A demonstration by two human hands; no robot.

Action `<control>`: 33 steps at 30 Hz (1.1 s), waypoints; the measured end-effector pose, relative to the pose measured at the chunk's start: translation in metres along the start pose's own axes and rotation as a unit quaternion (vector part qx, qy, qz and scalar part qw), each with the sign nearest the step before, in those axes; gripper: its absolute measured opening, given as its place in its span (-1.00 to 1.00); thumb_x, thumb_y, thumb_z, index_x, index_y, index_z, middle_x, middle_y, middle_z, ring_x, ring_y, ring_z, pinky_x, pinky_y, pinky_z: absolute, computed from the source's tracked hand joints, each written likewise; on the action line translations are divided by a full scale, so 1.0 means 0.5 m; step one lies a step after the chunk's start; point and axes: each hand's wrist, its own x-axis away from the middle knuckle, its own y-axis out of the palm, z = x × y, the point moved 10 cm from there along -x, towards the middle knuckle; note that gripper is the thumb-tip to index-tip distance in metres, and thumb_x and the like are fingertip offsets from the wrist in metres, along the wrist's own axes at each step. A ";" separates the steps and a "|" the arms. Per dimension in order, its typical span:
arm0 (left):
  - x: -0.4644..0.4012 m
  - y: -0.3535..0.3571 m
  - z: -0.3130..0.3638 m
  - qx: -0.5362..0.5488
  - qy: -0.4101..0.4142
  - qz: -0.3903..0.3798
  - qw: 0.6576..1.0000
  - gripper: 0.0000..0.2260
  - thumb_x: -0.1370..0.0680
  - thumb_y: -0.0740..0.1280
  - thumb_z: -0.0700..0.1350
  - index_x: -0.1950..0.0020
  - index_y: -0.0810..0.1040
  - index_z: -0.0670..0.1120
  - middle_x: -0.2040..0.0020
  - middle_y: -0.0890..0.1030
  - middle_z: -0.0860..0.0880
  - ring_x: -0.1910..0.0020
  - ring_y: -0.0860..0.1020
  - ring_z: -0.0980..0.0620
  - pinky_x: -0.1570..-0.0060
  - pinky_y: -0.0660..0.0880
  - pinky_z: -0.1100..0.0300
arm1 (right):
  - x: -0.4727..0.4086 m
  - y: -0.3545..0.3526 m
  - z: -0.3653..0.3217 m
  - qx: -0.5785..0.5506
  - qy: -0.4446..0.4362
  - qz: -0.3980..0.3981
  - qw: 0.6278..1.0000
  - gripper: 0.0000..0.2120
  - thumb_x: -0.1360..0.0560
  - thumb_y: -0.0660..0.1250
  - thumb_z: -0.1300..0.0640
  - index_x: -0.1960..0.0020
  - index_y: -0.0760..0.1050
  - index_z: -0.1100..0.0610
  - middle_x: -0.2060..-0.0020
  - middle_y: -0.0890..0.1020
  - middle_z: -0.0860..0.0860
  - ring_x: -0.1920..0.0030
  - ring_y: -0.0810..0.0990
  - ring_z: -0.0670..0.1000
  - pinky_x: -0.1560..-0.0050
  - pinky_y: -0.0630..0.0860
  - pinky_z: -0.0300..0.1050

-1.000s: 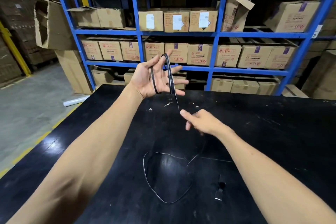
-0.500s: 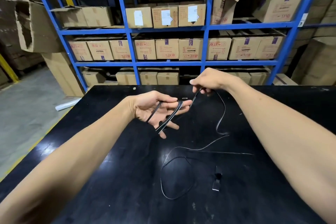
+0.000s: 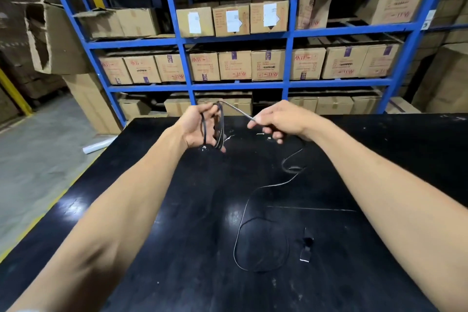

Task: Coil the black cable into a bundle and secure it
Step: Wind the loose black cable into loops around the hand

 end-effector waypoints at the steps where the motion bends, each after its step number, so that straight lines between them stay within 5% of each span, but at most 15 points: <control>1: 0.004 -0.009 0.031 0.040 0.040 0.017 0.998 -0.67 -0.64 0.06 0.08 -0.13 0.61 0.09 -0.13 0.47 -0.04 -0.30 0.40 -0.42 -0.06 0.18 -0.69 | 0.005 0.033 0.015 -0.022 -0.005 -0.018 1.000 -0.74 -0.67 0.24 0.08 -0.11 0.71 0.08 0.39 0.48 -0.03 0.48 0.34 -0.08 0.40 0.44 -0.18; 3: 0.016 -0.006 0.084 0.108 0.104 0.033 0.988 -0.62 -0.66 0.03 0.04 -0.37 0.50 0.09 -0.24 0.46 -0.07 -0.44 0.24 -0.46 -0.06 0.16 -0.70 | 0.011 0.095 0.049 -0.057 -0.014 -0.042 0.997 -0.73 -0.69 0.21 0.03 -0.20 0.68 -0.02 0.39 0.45 -0.02 0.47 0.31 -0.08 0.37 0.43 -0.19; 6: 0.042 0.054 0.129 0.160 0.153 -0.003 0.975 -0.61 -0.66 0.04 0.04 -0.45 0.44 0.08 -0.39 0.42 -0.09 -0.41 0.21 -0.53 -0.05 0.21 -0.68 | 0.006 0.156 0.091 -0.096 -0.013 -0.056 0.994 -0.72 -0.69 0.19 -0.06 -0.23 0.65 -0.11 0.36 0.42 -0.02 0.45 0.29 -0.07 0.30 0.45 -0.14; 10: 0.071 0.147 0.132 0.122 0.128 -0.130 0.976 -0.60 -0.66 0.05 0.06 -0.50 0.34 0.16 -0.54 0.30 -0.06 -0.43 0.22 -0.53 -0.15 0.16 -0.66 | -0.017 0.144 0.124 -0.029 0.014 -0.016 0.999 -0.48 -0.56 0.21 -0.36 0.06 0.76 0.01 0.43 0.38 -0.02 0.41 0.33 -0.02 0.22 0.50 -0.07; 14: 0.107 0.217 0.061 0.021 0.013 -0.296 0.955 -0.59 -0.69 -0.09 0.12 -0.55 0.16 0.25 -0.61 0.13 0.07 -0.49 0.13 -0.48 -0.19 0.09 -0.63 | -0.029 0.042 0.102 0.169 -0.014 0.085 0.982 -0.35 -0.32 0.32 -0.54 0.34 0.70 0.07 0.51 0.51 0.10 0.43 0.47 -0.03 0.25 0.46 -0.13; 16: 0.119 0.225 -0.022 -0.040 -0.104 -0.328 0.938 -0.58 -0.68 -0.09 0.12 -0.56 0.15 0.24 -0.60 0.12 0.13 -0.50 0.11 -0.45 -0.21 0.07 -0.64 | -0.036 0.006 0.070 0.255 -0.044 0.056 0.964 -0.41 -0.19 0.41 -0.52 0.35 0.68 0.03 0.54 0.52 0.00 0.44 0.43 -0.01 0.29 0.41 -0.11; 19: 0.110 0.182 -0.141 -0.164 -0.256 -0.276 0.912 -0.57 -0.66 0.02 0.12 -0.54 0.25 0.19 -0.56 0.23 0.19 -0.49 0.17 -0.41 -0.27 0.08 -0.60 | -0.046 -0.029 0.008 0.435 -0.062 0.003 0.898 -0.51 -0.21 0.49 -0.46 0.30 0.67 -0.02 0.51 0.60 -0.08 0.42 0.53 0.00 0.27 0.49 -0.08; 21: 0.085 0.144 -0.163 -0.235 -0.266 -0.204 0.912 -0.62 -0.65 0.04 0.14 -0.43 0.42 0.22 -0.41 0.43 0.21 -0.39 0.34 -0.31 -0.25 0.23 -0.53 | -0.047 -0.052 -0.045 0.508 -0.082 0.025 0.857 -0.59 -0.29 0.53 -0.33 0.33 0.63 0.02 0.45 0.63 -0.08 0.30 0.57 -0.08 0.21 0.51 -0.06; 23: 0.050 0.106 -0.135 -0.238 -0.215 -0.116 0.940 -0.66 -0.65 0.06 0.11 -0.15 0.62 0.15 -0.05 0.63 0.07 -0.07 0.51 -0.21 -0.24 0.24 -0.54 | -0.044 -0.065 -0.076 0.481 -0.087 0.040 0.871 -0.62 -0.33 0.54 -0.26 0.36 0.62 0.05 0.43 0.66 0.00 0.26 0.61 -0.02 0.19 0.53 -0.04; 25: 0.022 0.068 -0.075 -0.186 -0.129 -0.032 0.973 -0.67 -0.66 0.06 0.09 0.05 0.59 0.04 0.09 0.60 -0.05 0.13 0.53 -0.18 -0.21 0.23 -0.57 | -0.037 -0.060 -0.080 0.376 -0.087 0.033 0.922 -0.62 -0.39 0.51 -0.23 0.32 0.65 0.08 0.37 0.69 0.14 0.35 0.58 0.00 0.26 0.54 -0.09; 30: 0.004 0.050 0.057 0.004 0.049 0.002 0.999 -0.62 -0.66 0.03 0.05 -0.31 0.57 0.08 -0.04 0.54 -0.05 -0.04 0.59 -0.30 -0.11 0.34 -0.54 | -0.016 0.028 -0.034 0.082 -0.077 -0.008 0.994 -0.77 -0.66 0.28 0.02 -0.09 0.66 0.10 0.44 0.57 0.03 0.44 0.44 -0.03 0.32 0.45 -0.12; 33: 0.017 0.077 0.106 0.085 0.119 -0.003 0.989 -0.60 -0.67 0.03 0.01 -0.47 0.41 0.01 0.05 0.54 0.00 0.11 0.62 -0.19 -0.19 0.29 -0.54 | -0.017 0.071 -0.005 -0.039 -0.076 -0.003 0.996 -0.72 -0.67 0.28 0.07 -0.04 0.66 0.25 0.35 0.57 0.03 0.38 0.47 -0.05 0.32 0.50 -0.17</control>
